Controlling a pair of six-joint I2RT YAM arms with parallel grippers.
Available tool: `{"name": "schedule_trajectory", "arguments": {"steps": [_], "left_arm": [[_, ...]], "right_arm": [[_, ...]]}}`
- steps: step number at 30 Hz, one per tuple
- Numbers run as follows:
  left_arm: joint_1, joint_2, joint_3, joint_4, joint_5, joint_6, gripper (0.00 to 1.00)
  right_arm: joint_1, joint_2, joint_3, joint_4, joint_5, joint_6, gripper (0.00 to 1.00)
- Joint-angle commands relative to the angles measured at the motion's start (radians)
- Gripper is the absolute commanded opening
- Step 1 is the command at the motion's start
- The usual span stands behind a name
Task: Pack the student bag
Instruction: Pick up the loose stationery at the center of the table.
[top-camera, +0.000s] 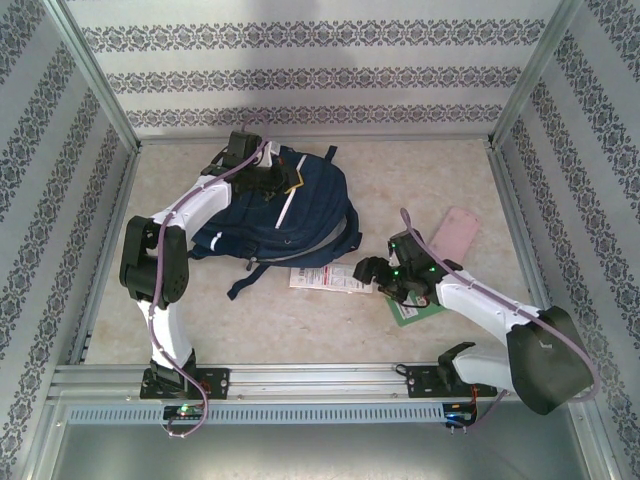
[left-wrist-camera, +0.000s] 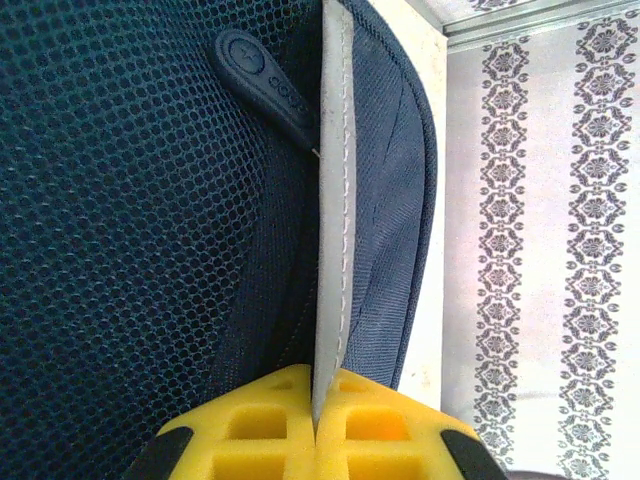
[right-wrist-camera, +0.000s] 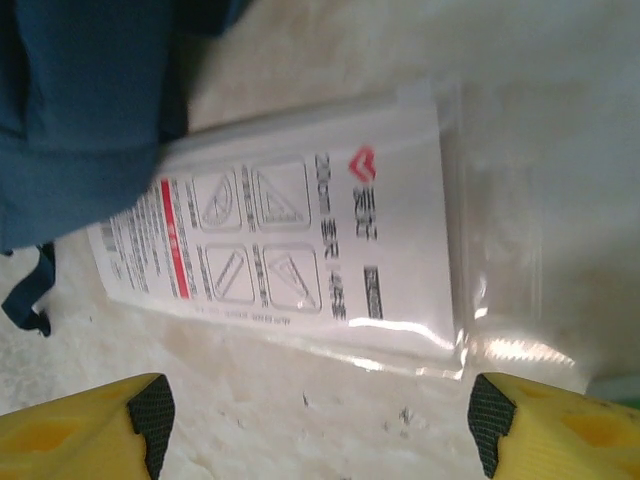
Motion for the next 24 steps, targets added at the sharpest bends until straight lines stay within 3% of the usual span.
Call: {"name": "schedule_trajectory", "arguments": {"steps": [1,18,24], "left_arm": [[-0.007,-0.011,0.011,0.075,-0.013,-0.012,0.0],[-0.007,-0.001,0.034,0.062,0.03,-0.003,0.0],[-0.005,0.0,0.052,0.036,0.034,0.011,0.0]], "right_arm": [[0.055,-0.015,-0.025,-0.032,0.039,0.095,0.8],[-0.006,0.131,-0.053,0.173,0.017,0.163,0.8],[-0.01,0.134,0.028,0.081,0.052,0.099,0.78]]}}
